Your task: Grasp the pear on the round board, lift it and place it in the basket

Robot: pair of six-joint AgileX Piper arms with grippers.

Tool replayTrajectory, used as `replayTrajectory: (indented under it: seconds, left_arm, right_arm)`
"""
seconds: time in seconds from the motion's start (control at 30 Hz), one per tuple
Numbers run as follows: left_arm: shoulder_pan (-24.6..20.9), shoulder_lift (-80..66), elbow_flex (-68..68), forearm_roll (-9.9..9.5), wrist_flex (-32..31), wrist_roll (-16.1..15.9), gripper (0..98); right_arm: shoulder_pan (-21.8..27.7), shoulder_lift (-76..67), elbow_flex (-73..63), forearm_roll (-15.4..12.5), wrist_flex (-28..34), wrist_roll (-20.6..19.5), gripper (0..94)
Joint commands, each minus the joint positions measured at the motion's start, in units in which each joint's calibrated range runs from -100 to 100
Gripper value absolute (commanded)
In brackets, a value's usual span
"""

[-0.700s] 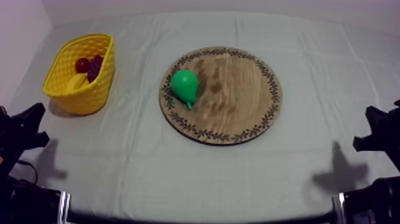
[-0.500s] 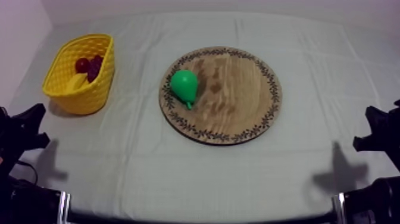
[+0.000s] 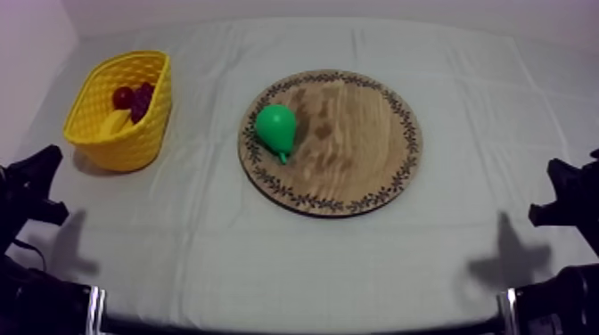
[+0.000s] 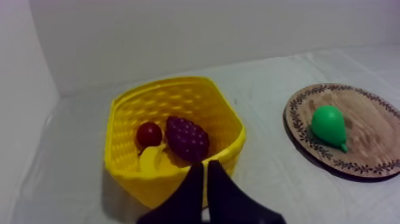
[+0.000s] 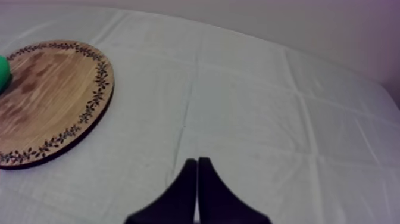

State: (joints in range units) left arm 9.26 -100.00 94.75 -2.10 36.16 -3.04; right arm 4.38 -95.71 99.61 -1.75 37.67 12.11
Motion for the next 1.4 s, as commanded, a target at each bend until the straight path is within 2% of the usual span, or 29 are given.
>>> replayTrajectory:
  seconds: [0.0,0.13,0.27,0.57,0.8,0.97,1.37]
  left_arm:
    - [0.18,0.00,-2.66,-0.07,2.59,-0.02,0.0]
    - [2.63,0.00,-7.72,-1.69,7.35,1.68,0.0]
    - [5.69,3.63,-12.34,-4.15,8.68,4.35,0.0]
    - [11.56,22.79,-25.07,-9.39,8.07,9.55,0.0]
    - [16.88,37.51,-35.43,-13.85,10.94,12.77,0.0]
    - [18.90,47.51,-43.99,-14.89,12.63,13.54,0.0]
    - [23.08,68.47,-67.11,-15.12,21.51,16.54,0.0]
  right_arm:
    - [-0.02,-0.05,0.05,0.02,-0.01,-0.02,0.3]
    - [-0.02,-0.05,0.05,0.02,-0.01,0.00,0.3]
    - [-0.02,-0.05,0.05,0.02,-0.01,-0.01,0.3]
    - [-0.02,-0.05,0.05,0.02,-0.01,-0.02,0.3]
    - [-0.02,-0.05,0.05,0.02,-0.01,-0.02,0.3]
    - [-0.02,-0.05,0.05,0.02,-0.01,-0.02,0.3]
    - [-0.02,-0.05,0.05,0.02,-0.01,-0.02,0.3]
